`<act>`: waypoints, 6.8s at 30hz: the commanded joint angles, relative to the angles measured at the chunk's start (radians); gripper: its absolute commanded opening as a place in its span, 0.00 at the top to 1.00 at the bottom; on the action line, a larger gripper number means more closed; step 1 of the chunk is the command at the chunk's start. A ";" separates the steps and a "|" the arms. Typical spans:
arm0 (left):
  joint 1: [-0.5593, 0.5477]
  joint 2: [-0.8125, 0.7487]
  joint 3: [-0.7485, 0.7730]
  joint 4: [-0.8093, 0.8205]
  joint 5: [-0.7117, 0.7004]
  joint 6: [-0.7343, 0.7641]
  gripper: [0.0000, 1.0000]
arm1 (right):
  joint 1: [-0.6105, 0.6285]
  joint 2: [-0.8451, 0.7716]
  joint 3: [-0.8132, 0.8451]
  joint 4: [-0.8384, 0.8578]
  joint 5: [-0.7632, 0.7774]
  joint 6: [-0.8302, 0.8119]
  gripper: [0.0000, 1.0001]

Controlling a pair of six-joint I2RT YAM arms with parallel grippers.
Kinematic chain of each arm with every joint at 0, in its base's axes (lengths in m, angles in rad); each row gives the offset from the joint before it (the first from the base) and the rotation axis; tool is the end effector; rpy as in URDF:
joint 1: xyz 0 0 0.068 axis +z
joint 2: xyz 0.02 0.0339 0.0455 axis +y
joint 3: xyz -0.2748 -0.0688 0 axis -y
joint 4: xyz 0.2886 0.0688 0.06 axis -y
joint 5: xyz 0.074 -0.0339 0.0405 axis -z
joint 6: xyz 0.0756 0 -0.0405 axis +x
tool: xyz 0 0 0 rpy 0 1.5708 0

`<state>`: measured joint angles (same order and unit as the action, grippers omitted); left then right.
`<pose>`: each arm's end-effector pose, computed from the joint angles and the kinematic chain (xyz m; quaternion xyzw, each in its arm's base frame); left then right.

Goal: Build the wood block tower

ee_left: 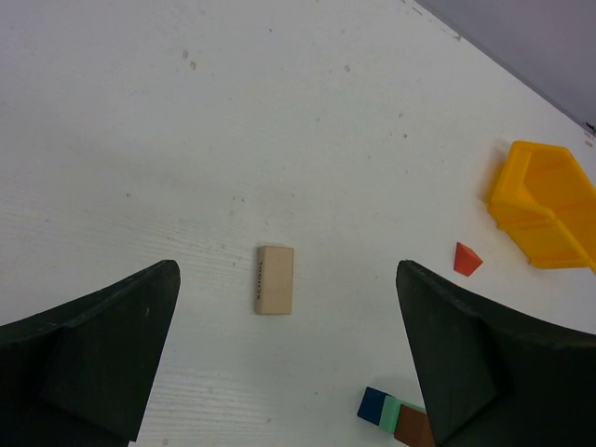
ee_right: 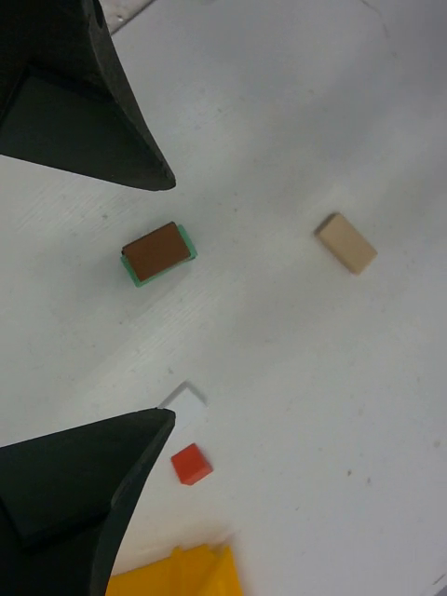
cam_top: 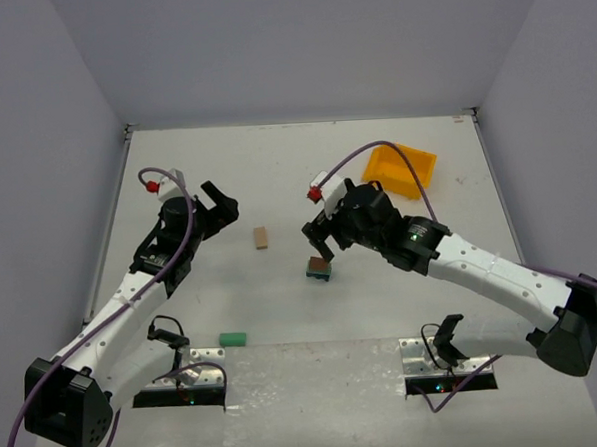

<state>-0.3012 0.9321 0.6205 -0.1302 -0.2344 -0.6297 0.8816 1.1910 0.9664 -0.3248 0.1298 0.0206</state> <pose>0.2751 -0.0671 0.2397 -0.1989 0.8175 -0.1502 0.5191 0.2237 0.2561 0.2851 -0.3345 0.8044 0.1617 0.4636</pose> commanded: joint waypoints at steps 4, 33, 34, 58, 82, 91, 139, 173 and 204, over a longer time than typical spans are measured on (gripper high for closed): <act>-0.001 0.000 -0.027 -0.041 0.008 -0.039 0.00 | -0.243 -0.008 -0.086 0.067 0.070 0.311 0.01; -0.001 0.136 -0.049 -0.013 0.046 -0.008 0.00 | -0.405 0.609 0.070 0.140 0.039 0.440 0.02; -0.001 0.135 -0.049 -0.014 0.044 -0.008 0.00 | -0.405 0.614 0.068 0.143 0.045 0.442 0.04; -0.001 0.134 -0.056 -0.021 0.045 -0.013 0.00 | -0.413 0.583 0.051 0.198 0.044 0.369 0.74; -0.001 0.047 -0.064 -0.054 0.063 -0.002 0.00 | -0.380 0.382 0.511 -1.050 -1.003 -1.956 0.69; -0.001 0.075 -0.026 -0.065 0.040 0.019 0.00 | -0.197 0.554 0.619 -1.132 -0.667 -1.958 0.69; -0.001 0.190 -0.013 -0.055 -0.003 0.042 0.00 | -0.054 0.794 0.672 -1.183 -0.352 -2.072 0.53; -0.001 0.205 -0.014 -0.054 -0.003 0.044 0.00 | -0.038 0.817 0.690 -1.182 -0.334 -2.047 0.41; -0.001 0.208 -0.010 -0.058 -0.003 0.044 0.00 | -0.037 0.829 0.716 -1.185 -0.285 -1.941 0.43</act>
<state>-0.3012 1.1400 0.5705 -0.2211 -0.2348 -0.5983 0.8402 2.0136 1.6447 -1.3369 -0.1661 -1.9313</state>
